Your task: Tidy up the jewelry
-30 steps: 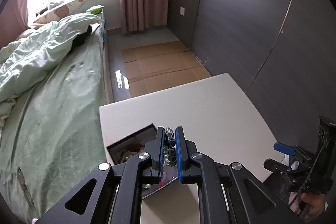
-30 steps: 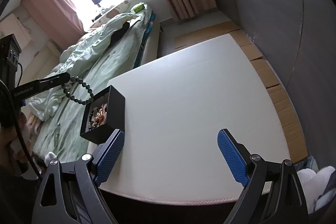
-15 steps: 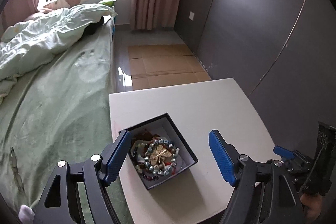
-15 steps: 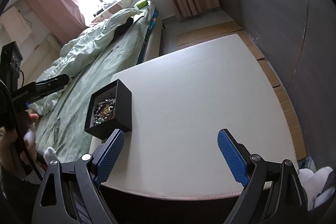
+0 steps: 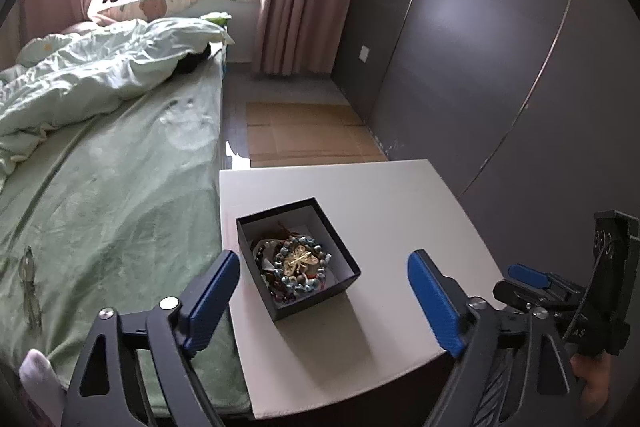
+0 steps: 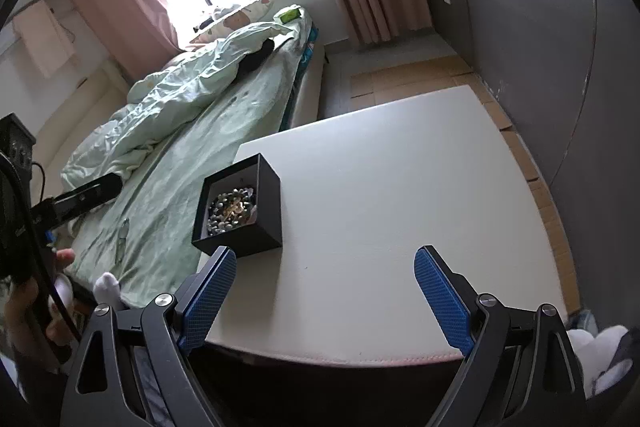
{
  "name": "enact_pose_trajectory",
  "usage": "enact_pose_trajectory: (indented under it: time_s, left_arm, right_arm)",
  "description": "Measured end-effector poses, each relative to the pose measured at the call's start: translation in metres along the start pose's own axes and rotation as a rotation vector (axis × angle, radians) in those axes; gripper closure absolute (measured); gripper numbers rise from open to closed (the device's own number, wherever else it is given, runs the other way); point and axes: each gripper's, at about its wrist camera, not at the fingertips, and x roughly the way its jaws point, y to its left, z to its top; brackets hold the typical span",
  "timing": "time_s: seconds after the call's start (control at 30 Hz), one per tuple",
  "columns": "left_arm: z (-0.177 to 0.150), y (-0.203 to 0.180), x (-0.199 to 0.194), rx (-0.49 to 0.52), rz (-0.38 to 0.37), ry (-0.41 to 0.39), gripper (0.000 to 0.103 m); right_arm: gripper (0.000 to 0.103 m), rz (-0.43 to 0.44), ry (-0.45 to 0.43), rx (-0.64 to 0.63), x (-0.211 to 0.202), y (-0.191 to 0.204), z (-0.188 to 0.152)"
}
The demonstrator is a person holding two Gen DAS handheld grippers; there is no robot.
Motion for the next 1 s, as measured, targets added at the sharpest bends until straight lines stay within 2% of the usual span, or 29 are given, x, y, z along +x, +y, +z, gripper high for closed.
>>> enact_pose_trajectory:
  time_s: [0.23, 0.4, 0.47, 0.67, 1.0]
  left_arm:
    - [-0.014, -0.014, -0.035, -0.002, -0.008, -0.084, 0.000]
    - [-0.028, -0.022, -0.053, -0.019, -0.003, -0.122, 0.000]
    - [-0.034, -0.025, -0.059, -0.034, -0.002, -0.136, 0.000]
    - [-0.049, -0.039, -0.081, -0.041, -0.002, -0.172, 0.000]
    - [-0.074, -0.075, -0.119, 0.028, 0.029, -0.222, 0.000]
  right_arm:
    - [0.012, -0.011, -0.036, -0.045, -0.025, 0.016, -0.008]
    - [0.010, -0.056, -0.085, -0.075, -0.051, 0.022, -0.013]
    - [0.000, -0.068, -0.105, -0.077, -0.062, 0.023, -0.014]
    - [0.000, -0.086, -0.147, -0.069, -0.090, 0.022, -0.024]
    - [0.000, -0.091, -0.198, -0.078, -0.140, 0.023, -0.043]
